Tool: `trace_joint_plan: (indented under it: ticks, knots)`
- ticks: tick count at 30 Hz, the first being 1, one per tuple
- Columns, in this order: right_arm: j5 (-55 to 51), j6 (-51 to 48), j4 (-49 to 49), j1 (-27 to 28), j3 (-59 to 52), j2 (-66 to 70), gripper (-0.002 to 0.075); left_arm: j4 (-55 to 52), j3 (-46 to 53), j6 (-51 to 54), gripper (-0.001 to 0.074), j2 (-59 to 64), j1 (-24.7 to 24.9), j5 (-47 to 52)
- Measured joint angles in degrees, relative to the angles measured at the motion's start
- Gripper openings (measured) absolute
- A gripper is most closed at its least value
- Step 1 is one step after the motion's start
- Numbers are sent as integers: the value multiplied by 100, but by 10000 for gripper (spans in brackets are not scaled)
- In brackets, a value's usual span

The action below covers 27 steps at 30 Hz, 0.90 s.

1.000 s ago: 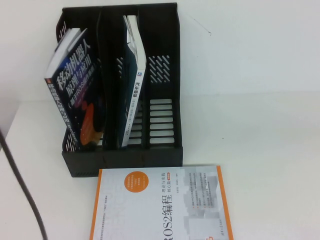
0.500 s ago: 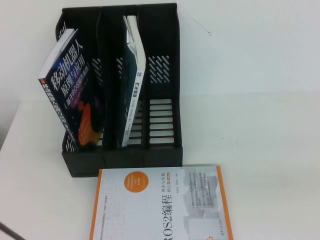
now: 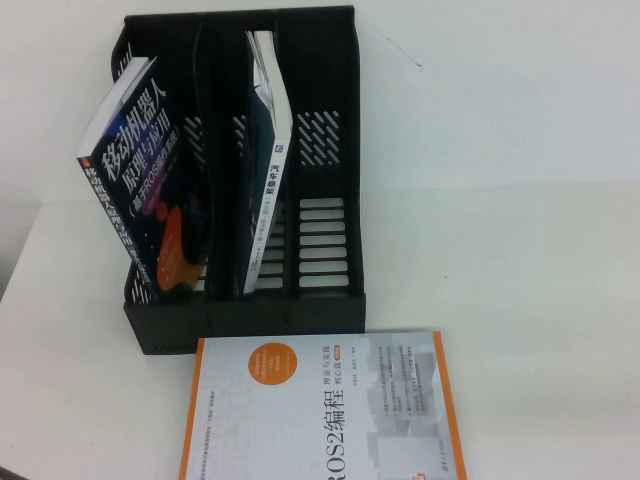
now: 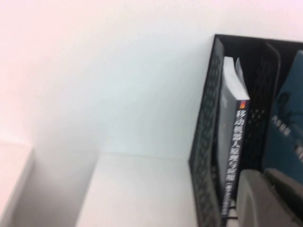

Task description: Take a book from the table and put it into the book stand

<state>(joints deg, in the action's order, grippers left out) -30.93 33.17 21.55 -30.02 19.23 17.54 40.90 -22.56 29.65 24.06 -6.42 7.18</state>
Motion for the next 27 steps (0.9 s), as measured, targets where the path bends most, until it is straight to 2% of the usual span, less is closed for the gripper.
trace_joint_plan:
  ticks: [8,19,27]
  knots:
    - [-682,100,-217,0,-20,0,5,795,26,0,1,0,0,0]
    - [-730,100,-233,0,-20,0,5,847,26,0,1,0,0,325]
    - [-730,100,-242,0,-20,0,5,847,150,0,1,-214,295,302]
